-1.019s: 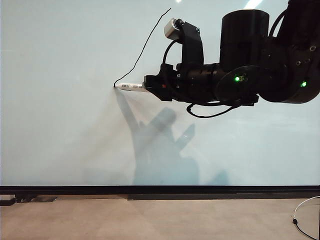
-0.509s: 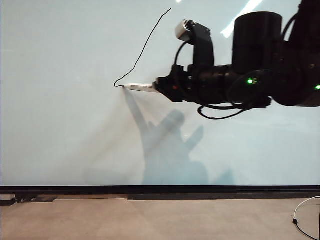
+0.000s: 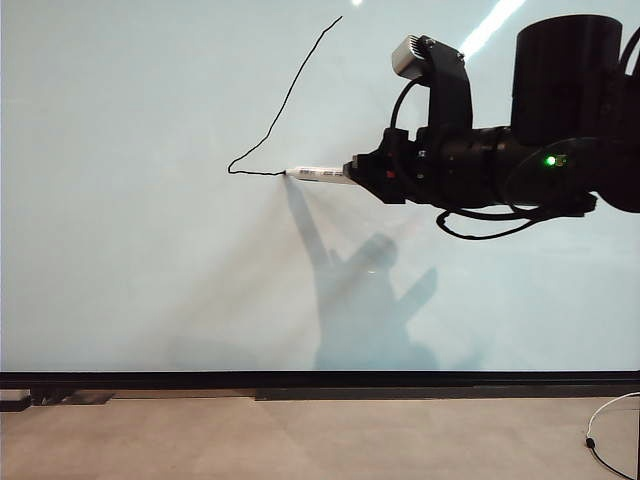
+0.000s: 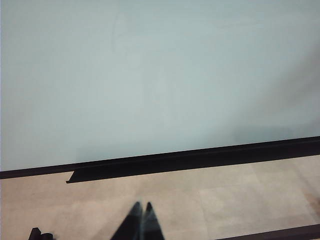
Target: Pick up the pen on the shelf to the right of the whiteboard and draw a triangle.
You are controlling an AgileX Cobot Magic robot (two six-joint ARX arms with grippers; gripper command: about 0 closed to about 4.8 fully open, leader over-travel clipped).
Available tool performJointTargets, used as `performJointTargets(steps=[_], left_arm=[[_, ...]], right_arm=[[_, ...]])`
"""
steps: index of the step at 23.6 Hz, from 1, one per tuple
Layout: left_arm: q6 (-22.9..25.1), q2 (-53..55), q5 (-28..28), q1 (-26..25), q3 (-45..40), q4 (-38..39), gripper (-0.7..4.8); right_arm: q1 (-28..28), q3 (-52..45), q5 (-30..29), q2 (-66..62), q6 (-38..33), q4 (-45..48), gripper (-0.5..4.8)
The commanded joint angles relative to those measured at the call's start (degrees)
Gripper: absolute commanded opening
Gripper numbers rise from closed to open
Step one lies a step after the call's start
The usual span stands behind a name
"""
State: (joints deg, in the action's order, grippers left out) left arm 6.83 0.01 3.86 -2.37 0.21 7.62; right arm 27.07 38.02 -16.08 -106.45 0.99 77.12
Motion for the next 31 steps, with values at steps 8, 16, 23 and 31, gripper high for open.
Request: performJointTargets(steps=[8,16,23,31], left_arm=[[0.0,0.0,0.0,0.0,0.2,-0.4,-0.05],[0.0,0.0,0.0,0.0,0.2,-0.4,-0.05],[0.0,0.0,0.0,0.0,0.2,-0.4,-0.05],[0.0,0.0,0.0,0.0,0.2,-0.4,-0.05]], right_arm=[[-4.7,-3.6,4.4,3.6,1.0,1.0,-0.02],[-11.0,-10.1,4.5,7.7,1.0,2.9,-0.02],[-17.8,-14.1,3.9,10.6,1.2,3.1,-0.02],[-23.7,-17.9,2.4,14.7,2.3,3.0,-0.02]])
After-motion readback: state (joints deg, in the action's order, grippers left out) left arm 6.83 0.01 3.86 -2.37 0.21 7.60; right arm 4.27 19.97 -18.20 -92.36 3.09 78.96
